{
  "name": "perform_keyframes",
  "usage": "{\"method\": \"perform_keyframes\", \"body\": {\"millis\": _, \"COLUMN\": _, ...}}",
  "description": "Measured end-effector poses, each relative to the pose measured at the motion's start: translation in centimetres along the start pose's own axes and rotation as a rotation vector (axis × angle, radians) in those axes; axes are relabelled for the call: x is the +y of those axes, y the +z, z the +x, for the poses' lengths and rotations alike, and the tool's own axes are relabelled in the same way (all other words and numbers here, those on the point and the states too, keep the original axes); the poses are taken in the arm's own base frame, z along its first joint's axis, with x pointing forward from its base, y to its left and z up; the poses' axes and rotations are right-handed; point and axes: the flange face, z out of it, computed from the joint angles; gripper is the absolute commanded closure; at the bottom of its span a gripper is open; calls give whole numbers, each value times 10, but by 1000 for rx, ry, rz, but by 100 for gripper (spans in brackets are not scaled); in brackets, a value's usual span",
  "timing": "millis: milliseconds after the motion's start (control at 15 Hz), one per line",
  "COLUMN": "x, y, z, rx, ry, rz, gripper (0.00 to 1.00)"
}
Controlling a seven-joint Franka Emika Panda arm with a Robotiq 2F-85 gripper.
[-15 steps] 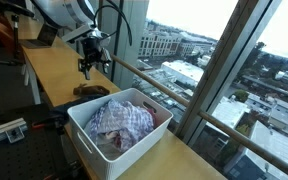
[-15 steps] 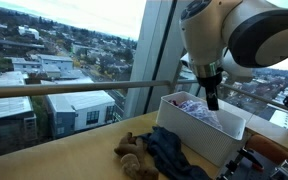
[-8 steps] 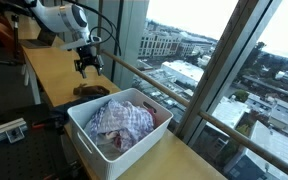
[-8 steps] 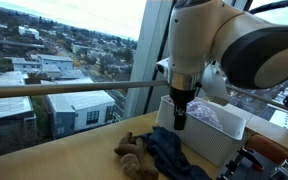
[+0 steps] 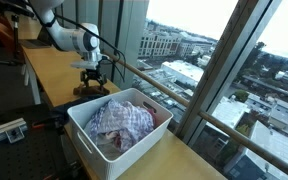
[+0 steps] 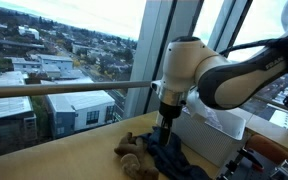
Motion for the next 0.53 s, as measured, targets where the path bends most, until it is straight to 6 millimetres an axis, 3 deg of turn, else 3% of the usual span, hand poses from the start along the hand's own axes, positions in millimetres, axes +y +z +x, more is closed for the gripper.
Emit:
{"method": "perform_keyframes", "body": {"millis": 200, "x": 10, "y": 35, "z": -2, "rx": -44, "ry": 17, "rz": 38, "gripper": 0}}
{"method": "perform_keyframes", "body": {"millis": 533, "x": 2, "y": 83, "z": -4, "rx": -107, "ry": 25, "rz": 74, "gripper": 0}}
